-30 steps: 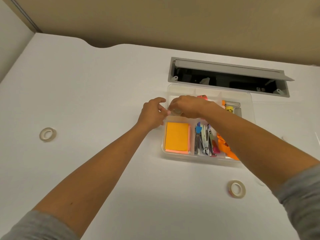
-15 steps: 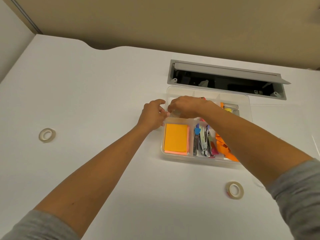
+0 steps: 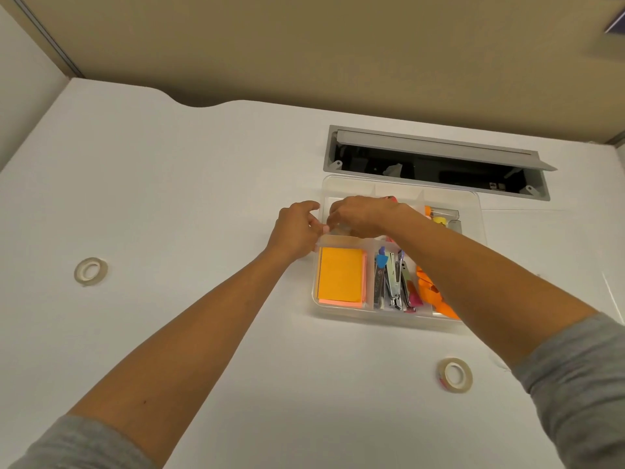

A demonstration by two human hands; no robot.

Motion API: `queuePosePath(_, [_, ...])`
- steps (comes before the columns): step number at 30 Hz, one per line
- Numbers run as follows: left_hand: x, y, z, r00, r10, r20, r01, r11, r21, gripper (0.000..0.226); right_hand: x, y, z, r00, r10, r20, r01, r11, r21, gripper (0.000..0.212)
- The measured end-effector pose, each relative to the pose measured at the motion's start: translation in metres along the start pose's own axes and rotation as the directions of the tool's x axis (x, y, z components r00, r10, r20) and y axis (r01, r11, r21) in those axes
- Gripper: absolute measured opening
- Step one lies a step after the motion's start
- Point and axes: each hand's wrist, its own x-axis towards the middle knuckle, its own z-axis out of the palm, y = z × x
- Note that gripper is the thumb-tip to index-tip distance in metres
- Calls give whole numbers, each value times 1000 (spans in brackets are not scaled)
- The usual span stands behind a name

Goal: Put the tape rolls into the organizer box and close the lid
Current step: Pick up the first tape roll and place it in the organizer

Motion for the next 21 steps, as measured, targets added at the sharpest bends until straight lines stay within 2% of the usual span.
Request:
queuePosePath(7, [0, -1, 0, 1000, 12, 1, -12, 1000, -5, 54, -13, 0, -11, 997, 68, 33, -70, 994, 86, 66])
queuePosePath(9, [-1, -1, -1, 1000, 13, 16, -13, 1000, -17, 54, -25, -1, -18, 993, 120, -19, -115, 978, 172, 70])
queuePosePath(11, [-3, -1, -3, 999, 24, 23, -23, 1000, -19, 54, -43, -6, -21, 971, 196, -137, -150, 946, 288, 66])
queuePosePath(15, [-3, 0, -3, 999, 31, 38, -30, 999, -15, 55, -99, -33, -10, 820, 417, -392, -172, 833, 526, 49])
queuePosePath(18, [-4, -2, -4, 997, 33, 69, -32, 999, -26, 55, -147, -59, 11, 675, 570, -468, -161, 733, 661, 40])
queuePosePath(21, [-8, -9, -7, 997, 53, 51, -52, 998, -18, 54, -191, -78, 39, 500, 696, -515, -172, 663, 729, 34])
